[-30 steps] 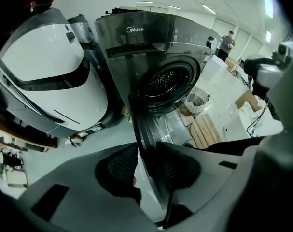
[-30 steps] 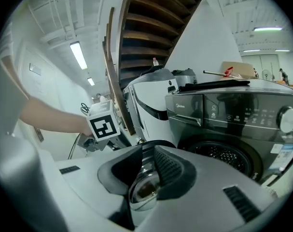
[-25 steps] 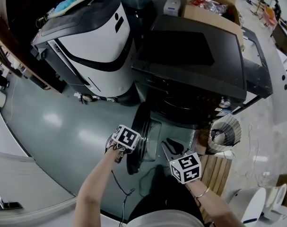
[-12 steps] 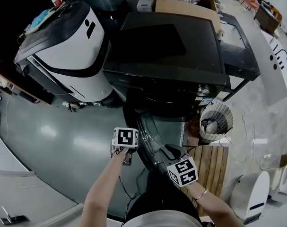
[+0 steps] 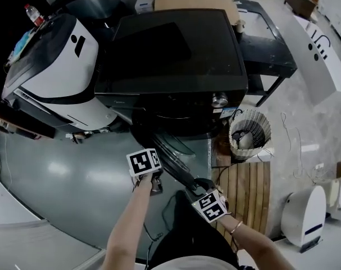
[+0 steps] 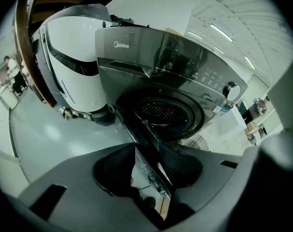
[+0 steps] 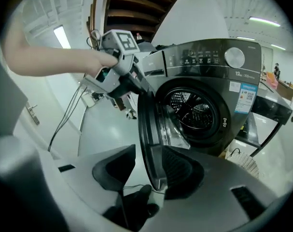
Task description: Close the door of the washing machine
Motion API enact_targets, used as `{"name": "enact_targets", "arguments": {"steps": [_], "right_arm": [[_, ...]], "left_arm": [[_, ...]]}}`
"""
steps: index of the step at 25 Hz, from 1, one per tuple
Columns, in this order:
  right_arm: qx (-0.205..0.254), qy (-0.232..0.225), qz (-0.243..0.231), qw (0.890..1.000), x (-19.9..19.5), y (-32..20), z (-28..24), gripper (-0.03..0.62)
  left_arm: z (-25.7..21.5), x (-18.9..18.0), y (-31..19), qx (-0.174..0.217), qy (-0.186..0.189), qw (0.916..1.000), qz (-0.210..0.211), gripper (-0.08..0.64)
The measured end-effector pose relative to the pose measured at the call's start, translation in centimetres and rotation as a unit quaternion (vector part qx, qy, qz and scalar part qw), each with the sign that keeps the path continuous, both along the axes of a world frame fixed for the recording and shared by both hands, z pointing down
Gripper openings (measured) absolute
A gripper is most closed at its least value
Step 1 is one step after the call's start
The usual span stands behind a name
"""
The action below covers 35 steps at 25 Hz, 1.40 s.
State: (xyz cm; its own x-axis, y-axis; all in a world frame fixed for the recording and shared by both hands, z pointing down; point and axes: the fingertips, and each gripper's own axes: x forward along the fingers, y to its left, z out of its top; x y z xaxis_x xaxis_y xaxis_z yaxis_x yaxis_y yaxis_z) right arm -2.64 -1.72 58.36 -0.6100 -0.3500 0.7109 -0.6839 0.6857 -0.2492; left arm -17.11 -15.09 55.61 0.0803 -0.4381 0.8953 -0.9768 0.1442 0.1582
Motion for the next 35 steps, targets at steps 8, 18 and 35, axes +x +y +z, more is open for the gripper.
{"name": "enact_targets", "arguments": {"steps": [8,18,35], "right_arm": [[0.007,0.077,-0.024,0.997,0.8,-2.3,4.2,0.181],[0.007,0.146,-0.006,0.989,1.1,-4.2,6.9,0.075],[-0.012,0.147,0.024,0.989,2.5,-6.6,7.3,0.092]], "left_arm": [[0.3,1.6,-2.0,0.014,0.008,0.9992,-0.037,0.175],[-0.5,1.6,-2.4,0.037,0.082,0.9911,-0.098,0.148],[-3.2,6.6,1.7,0.122,-0.176,0.7578,0.616,0.149]]}}
